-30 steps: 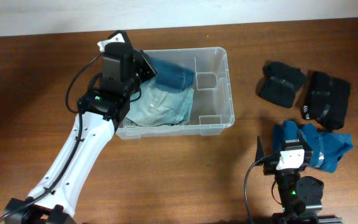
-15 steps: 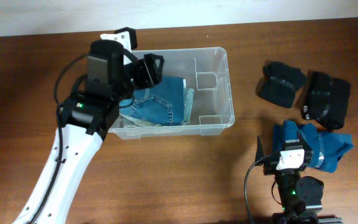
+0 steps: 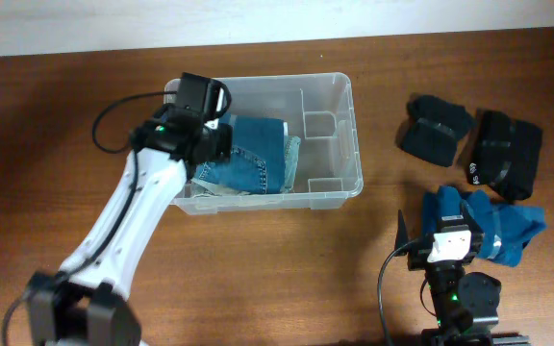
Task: Pack container
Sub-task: 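Lower the dark blue jeans into the bin, release, raise left arm, then grasp the dark blue garment on the right with the right gripper, then place the dark blue garment into the bin's right side and release, then move the right gripper to the black folded clothes and grasp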
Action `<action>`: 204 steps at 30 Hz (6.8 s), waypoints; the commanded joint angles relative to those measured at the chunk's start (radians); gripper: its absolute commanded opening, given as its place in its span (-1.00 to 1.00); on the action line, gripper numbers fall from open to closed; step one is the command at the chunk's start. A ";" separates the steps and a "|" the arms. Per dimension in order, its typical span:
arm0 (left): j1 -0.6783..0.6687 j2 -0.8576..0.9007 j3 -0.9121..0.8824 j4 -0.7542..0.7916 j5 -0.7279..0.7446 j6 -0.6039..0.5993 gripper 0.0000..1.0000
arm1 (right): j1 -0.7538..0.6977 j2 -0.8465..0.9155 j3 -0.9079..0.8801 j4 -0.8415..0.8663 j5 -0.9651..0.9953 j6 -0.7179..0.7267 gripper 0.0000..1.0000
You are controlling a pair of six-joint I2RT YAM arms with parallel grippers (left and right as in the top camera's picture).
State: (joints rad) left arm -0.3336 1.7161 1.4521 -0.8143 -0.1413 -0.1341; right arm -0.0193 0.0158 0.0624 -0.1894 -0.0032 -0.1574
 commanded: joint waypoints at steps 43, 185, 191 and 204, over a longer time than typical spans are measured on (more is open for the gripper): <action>0.129 0.379 1.316 -0.789 0.029 -0.074 0.99 | -0.008 0.031 0.153 0.030 0.002 0.249 0.97; 0.199 0.412 1.310 -0.776 -0.069 -0.074 0.98 | -0.712 2.214 1.623 -0.711 -0.446 0.135 -0.92; 0.199 0.412 1.310 -0.745 -0.110 -0.074 0.99 | -0.681 2.147 1.649 -0.750 -0.526 0.135 -0.92; 0.199 0.412 1.310 -0.755 -0.110 -0.074 0.98 | -0.224 1.783 2.021 -1.033 -0.718 -0.045 -0.92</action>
State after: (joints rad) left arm -0.1425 2.1208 2.7594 -1.5627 -0.2375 -0.2241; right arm -0.3637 1.8442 2.0514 -1.2167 -0.6624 -0.1963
